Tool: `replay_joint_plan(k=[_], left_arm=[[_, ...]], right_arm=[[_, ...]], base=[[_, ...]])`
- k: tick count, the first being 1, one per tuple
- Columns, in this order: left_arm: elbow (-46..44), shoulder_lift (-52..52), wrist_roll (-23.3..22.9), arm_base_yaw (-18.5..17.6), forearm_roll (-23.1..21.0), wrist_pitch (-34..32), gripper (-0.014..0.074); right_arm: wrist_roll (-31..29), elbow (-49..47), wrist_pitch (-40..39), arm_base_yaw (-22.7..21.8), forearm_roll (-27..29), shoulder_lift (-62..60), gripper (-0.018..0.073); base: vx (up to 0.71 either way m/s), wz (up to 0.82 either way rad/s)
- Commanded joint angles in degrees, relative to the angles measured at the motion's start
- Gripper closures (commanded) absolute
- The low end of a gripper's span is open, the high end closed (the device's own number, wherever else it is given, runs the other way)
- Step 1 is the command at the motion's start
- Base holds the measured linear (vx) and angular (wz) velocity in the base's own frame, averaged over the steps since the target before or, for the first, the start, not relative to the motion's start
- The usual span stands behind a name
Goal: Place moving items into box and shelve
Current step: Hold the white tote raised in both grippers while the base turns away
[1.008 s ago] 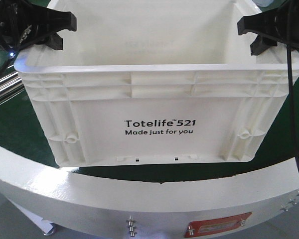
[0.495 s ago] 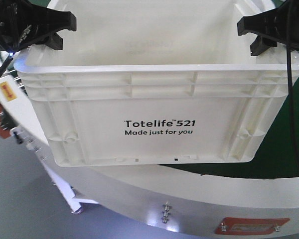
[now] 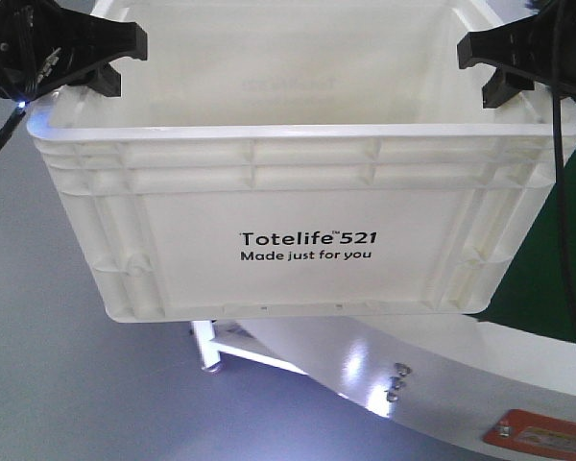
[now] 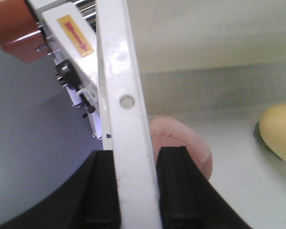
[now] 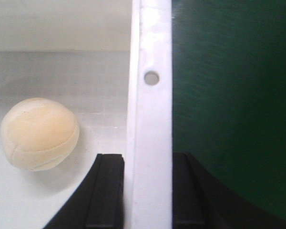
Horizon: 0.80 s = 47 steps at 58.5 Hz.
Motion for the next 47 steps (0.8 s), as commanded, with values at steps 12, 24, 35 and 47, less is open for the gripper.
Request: replay_joint_plan(k=[12, 24, 35, 47], left_arm=[[-2.46, -3.3, 0.62, 0.32, 4.35, -6.14, 0.0597], [-2.46, -3.3, 0.62, 0.32, 4.35, -6.14, 0.0597], [-2.46, -3.3, 0.62, 0.32, 4.35, -6.14, 0.0597], [-2.46, -3.3, 0.62, 0.32, 4.35, -6.14, 0.0597]], right_arm=[[-0.79, -2.0, -4.68, -0.8, -5.22, -2.75, 0.0559], [-0.79, -2.0, -4.68, -0.8, -5.22, -2.75, 0.0559], [-0.79, -2.0, -4.68, -0.8, -5.22, -2.75, 0.056], [-0.79, -2.0, -4.74, -0.8, -5.22, -2.75, 0.056]], base=[[-0.13, 0.49], [-0.14, 0.54], [-0.15, 0.6], [-0.16, 0.61]])
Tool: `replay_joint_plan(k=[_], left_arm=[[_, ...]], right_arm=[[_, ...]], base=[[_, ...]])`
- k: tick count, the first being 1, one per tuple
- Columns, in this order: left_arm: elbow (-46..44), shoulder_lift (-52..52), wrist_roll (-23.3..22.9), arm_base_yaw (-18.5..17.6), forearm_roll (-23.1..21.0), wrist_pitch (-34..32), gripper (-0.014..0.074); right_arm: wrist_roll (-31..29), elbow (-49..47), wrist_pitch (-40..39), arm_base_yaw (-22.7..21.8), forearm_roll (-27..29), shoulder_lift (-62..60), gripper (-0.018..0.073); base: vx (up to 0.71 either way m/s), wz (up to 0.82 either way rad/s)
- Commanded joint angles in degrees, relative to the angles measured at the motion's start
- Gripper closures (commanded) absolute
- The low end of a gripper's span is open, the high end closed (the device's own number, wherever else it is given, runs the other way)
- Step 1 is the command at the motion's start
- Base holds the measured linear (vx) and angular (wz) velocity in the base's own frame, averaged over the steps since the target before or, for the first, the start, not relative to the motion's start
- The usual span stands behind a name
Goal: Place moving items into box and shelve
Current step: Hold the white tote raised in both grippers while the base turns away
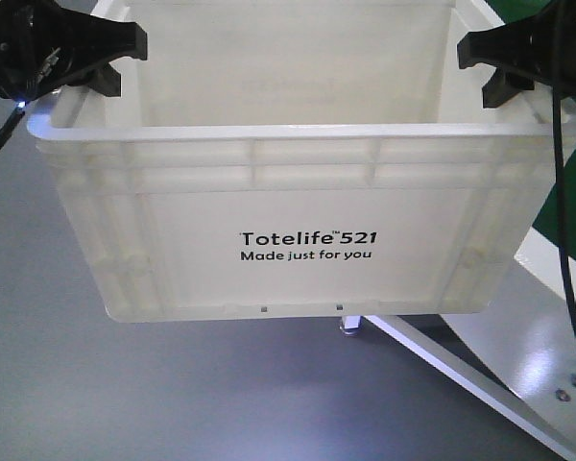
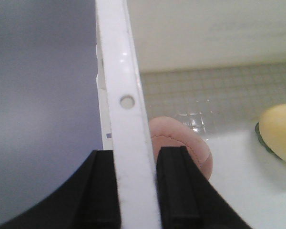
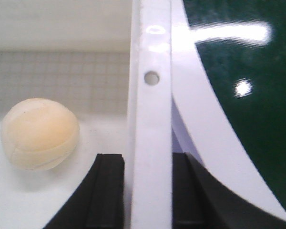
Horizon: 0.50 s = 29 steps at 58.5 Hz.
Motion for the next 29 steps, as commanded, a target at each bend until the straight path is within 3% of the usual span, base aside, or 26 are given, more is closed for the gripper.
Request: replay_joint_plan(k=[1, 29], left_arm=[[-2.46, -3.3, 0.62, 0.32, 4.35, -6.14, 0.0597], [-2.46, -3.3, 0.62, 0.32, 4.35, -6.14, 0.0597]], right_arm=[[-0.79, -2.0, -4.74, -0.8, -5.22, -2.75, 0.056], [-0.79, -2.0, -4.75, -0.8, -5.22, -2.75, 0.056]], base=[[-0.16, 0.61], [-0.17, 0.67]])
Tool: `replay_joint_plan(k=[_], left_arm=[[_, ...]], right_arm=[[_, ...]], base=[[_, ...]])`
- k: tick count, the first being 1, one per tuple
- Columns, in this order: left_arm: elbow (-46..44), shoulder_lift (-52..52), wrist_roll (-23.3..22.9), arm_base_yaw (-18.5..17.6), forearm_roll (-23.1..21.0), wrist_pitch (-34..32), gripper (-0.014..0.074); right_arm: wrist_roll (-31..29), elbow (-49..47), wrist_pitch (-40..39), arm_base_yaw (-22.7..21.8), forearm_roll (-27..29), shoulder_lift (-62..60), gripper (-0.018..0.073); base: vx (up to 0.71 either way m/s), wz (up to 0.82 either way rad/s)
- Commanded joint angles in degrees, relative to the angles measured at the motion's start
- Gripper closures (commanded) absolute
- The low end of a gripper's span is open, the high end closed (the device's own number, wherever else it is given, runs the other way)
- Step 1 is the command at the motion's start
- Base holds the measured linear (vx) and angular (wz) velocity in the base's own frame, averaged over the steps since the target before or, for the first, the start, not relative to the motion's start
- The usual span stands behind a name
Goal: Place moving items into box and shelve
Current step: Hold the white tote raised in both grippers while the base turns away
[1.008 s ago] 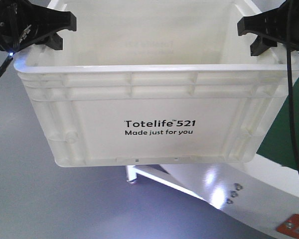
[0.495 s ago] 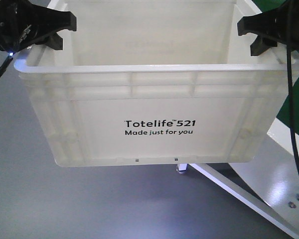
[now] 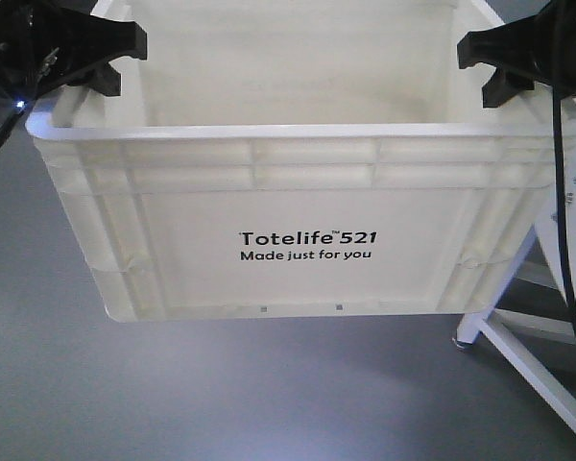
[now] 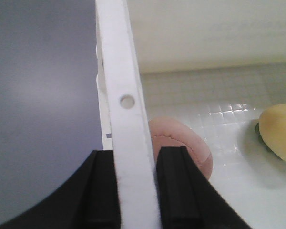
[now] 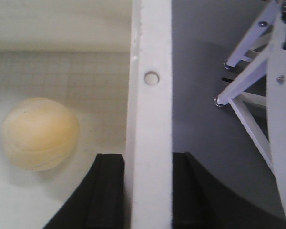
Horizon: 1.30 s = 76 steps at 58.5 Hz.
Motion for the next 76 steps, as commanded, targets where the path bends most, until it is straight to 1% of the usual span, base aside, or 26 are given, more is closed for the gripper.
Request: replay_joint_plan(k=[1, 40, 76], left_arm=[[-2.46, -3.3, 0.62, 0.32, 4.35, -6.14, 0.0597], [-2.46, -3.31, 0.62, 0.32, 4.35, -6.08, 0.0597], [-2.46, -3.31, 0.62, 0.32, 4.35, -5.89, 0.0597]], right_arm=[[-0.79, -2.0, -4.75, -0.8, -5.22, -2.75, 0.056], [-0.79, -2.0, -4.68, -0.8, -5.22, -2.75, 0.056], [-0.79, -2.0, -4.68, -0.8, -5.29, -2.75, 0.056]], base=[[-0.17, 0.74], [-0.14, 0.81], [-0.05, 0.76]])
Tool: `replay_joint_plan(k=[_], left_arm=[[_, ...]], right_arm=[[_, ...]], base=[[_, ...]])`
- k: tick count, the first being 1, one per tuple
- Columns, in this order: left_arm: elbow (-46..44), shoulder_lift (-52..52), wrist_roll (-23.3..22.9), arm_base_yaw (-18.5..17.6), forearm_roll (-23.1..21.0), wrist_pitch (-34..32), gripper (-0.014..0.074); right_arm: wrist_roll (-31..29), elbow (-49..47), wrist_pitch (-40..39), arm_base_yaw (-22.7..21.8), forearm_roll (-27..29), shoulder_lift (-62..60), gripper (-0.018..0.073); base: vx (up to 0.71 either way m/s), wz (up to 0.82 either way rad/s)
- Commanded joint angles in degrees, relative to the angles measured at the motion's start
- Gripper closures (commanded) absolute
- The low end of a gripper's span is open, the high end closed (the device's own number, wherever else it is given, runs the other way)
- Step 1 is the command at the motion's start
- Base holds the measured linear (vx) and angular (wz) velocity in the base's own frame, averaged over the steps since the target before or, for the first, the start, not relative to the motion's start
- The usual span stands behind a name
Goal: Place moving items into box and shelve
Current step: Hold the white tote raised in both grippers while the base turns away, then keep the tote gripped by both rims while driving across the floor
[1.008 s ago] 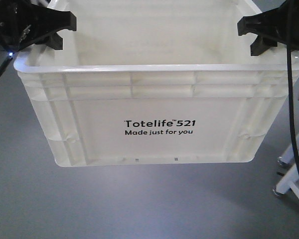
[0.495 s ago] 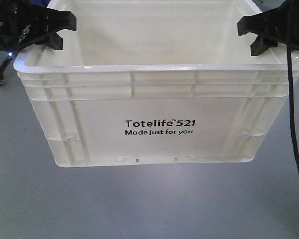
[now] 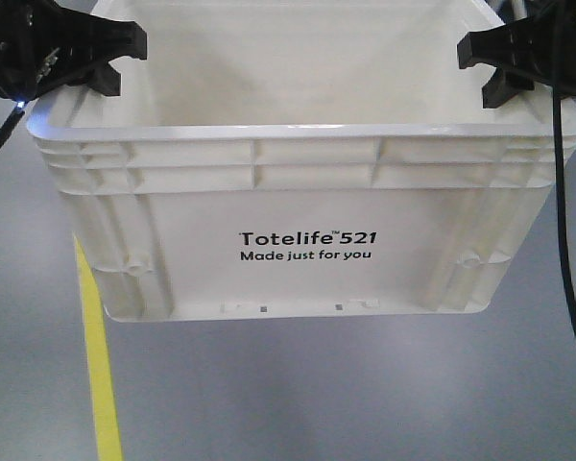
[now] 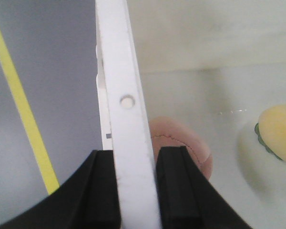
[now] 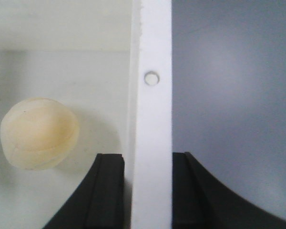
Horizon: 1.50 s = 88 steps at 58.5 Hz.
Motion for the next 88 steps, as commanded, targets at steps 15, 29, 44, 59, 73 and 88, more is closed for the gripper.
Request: replay_joint_plan(k=[15, 29, 44, 59, 73, 88], left_arm=[[-2.46, -3.24, 0.62, 0.32, 4.41, -5.88, 0.0597], [-2.46, -3.29, 0.62, 0.32, 4.35, -5.89, 0.0597], [-2.46, -3.29, 0.62, 0.32, 4.35, -5.89, 0.0597], [-2.46, -3.29, 0.62, 0.32, 4.35, -5.89, 0.0597], [-2.46, -3.29, 0.62, 0.32, 4.35, -5.89, 0.0597], [-2.46, -3.29, 0.62, 0.32, 4.35, -5.89, 0.0597]], right_arm=[[-0.79, -2.0, -4.74, -0.8, -5.29, -2.75, 0.056], [-0.79, -2.0, -4.74, -0.8, -5.34, -2.75, 0.056], [-0.79, -2.0, -4.74, -0.8, -5.4, -2.75, 0.056], [-0.79, -2.0, -4.74, -0.8, -5.4, -2.75, 0.056], [-0.79, -2.0, -4.74, -0.8, -5.39, -2.75, 0.056], [-0.79, -2.0, -4.74, -0.8, -5.39, -2.75, 0.056]], base=[[0.04, 0.76], [0.12, 0.56], [0.19, 0.42], [0.28, 0.27], [0.38, 0.13], [0.47, 0.06]])
